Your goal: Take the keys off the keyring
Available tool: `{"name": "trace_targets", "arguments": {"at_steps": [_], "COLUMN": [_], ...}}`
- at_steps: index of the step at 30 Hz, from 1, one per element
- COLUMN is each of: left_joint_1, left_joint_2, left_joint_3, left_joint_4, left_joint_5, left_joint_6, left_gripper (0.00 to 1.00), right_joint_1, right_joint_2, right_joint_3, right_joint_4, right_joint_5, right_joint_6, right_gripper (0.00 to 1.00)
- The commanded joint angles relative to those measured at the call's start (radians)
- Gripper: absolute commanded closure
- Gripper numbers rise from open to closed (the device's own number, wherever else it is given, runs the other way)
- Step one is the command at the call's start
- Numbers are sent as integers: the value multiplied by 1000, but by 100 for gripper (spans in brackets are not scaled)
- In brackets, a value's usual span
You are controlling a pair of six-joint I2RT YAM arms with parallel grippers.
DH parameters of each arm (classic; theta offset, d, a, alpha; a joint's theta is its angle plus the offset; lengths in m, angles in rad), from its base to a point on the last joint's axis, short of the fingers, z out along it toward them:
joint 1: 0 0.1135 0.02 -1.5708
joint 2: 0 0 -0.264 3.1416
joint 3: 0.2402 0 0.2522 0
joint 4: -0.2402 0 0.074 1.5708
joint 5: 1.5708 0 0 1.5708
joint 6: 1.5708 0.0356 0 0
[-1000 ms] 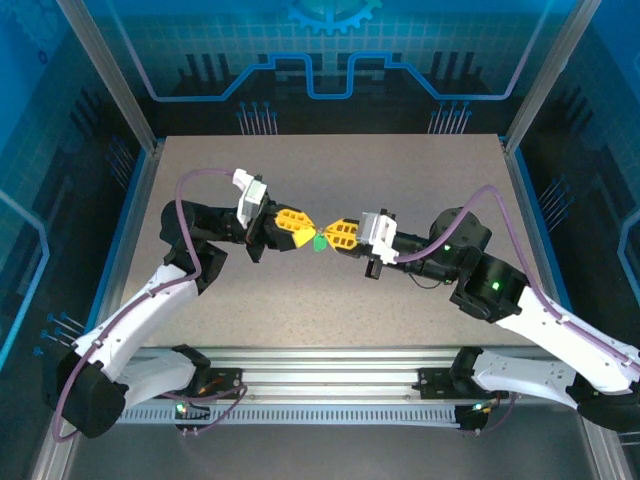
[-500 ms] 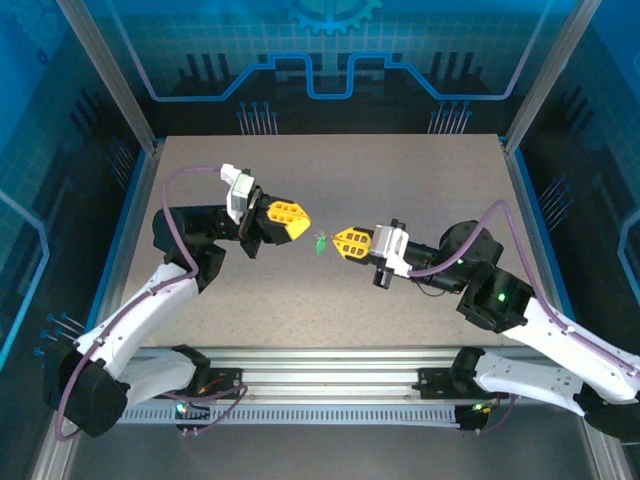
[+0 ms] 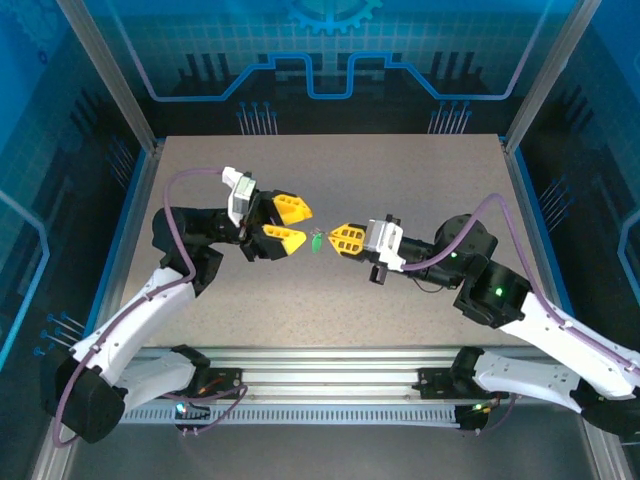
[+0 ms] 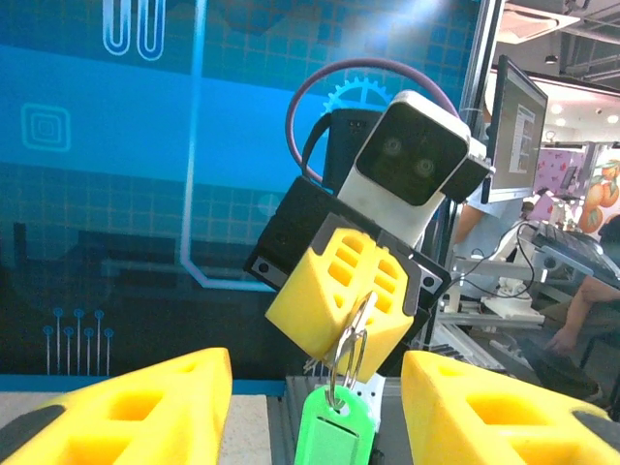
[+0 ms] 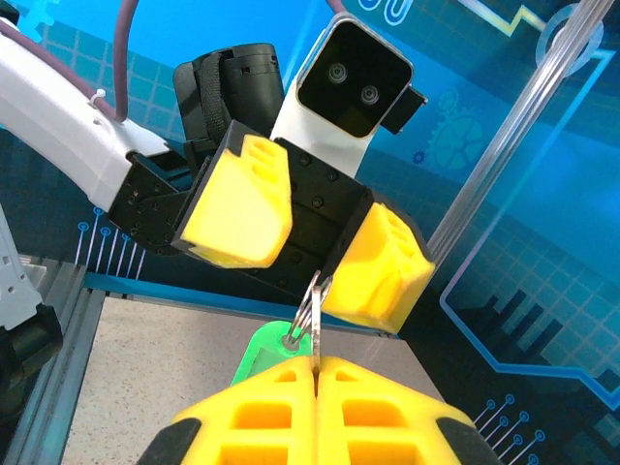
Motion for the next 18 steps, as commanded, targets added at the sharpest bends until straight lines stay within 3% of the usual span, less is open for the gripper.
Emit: {"name": "trace_targets", "arguments": {"at_steps": [1, 7, 12, 14, 18], "left_joint_1": [-4, -21, -23, -23, -23], "left_joint_2": [-9, 0, 6, 7, 10], "left_joint_3": [50, 62, 70, 70, 63], "left_joint_4": [-73, -102, -101, -96, -64], "left_joint_5": [50, 48, 52, 51, 39], "left_joint_6": [50, 86, 86, 85, 69], "left_gripper": [49, 51, 62, 69, 96], "right_joint_1": [-10, -12, -13, -14, -16], "right_joint_2": [6, 23, 25, 26, 17], "right_joint_3": [36, 58, 62, 62, 50], "right_joint_4": [-1, -20, -27, -30, -19], "right_joint_5": [2, -10, -15, -14, -13], "right_joint_6": [17, 16, 18, 17, 18], "right_gripper": [100, 100, 100, 100, 100]}}
